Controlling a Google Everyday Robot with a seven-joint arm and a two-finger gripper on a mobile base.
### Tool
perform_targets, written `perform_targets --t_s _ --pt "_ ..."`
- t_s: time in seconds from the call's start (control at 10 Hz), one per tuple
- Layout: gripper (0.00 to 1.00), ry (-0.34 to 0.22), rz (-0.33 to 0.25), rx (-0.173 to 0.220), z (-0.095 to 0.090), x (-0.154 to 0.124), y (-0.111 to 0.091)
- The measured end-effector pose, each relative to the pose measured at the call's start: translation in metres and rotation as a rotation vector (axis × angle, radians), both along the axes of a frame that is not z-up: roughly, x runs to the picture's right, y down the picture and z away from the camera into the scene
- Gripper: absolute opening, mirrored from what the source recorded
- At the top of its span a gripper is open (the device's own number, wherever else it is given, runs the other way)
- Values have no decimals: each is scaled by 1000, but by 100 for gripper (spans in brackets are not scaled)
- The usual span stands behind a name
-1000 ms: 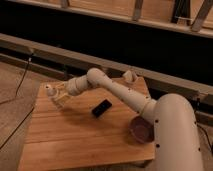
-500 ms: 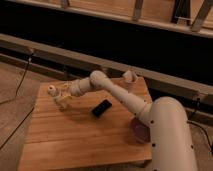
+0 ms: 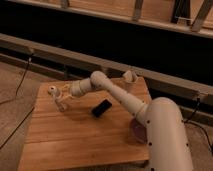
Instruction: Stand the bottle upright
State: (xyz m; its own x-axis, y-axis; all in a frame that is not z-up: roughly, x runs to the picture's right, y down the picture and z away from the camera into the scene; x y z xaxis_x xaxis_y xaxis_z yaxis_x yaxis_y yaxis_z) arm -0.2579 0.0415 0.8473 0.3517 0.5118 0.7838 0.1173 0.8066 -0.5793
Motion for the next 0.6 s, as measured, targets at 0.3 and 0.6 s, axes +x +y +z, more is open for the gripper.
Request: perform_targets --t_s 0.3,0.6 --pt "22 -4 -2 -11 2 0 -1" --pt "55 -5 -8 -14 3 0 -1"
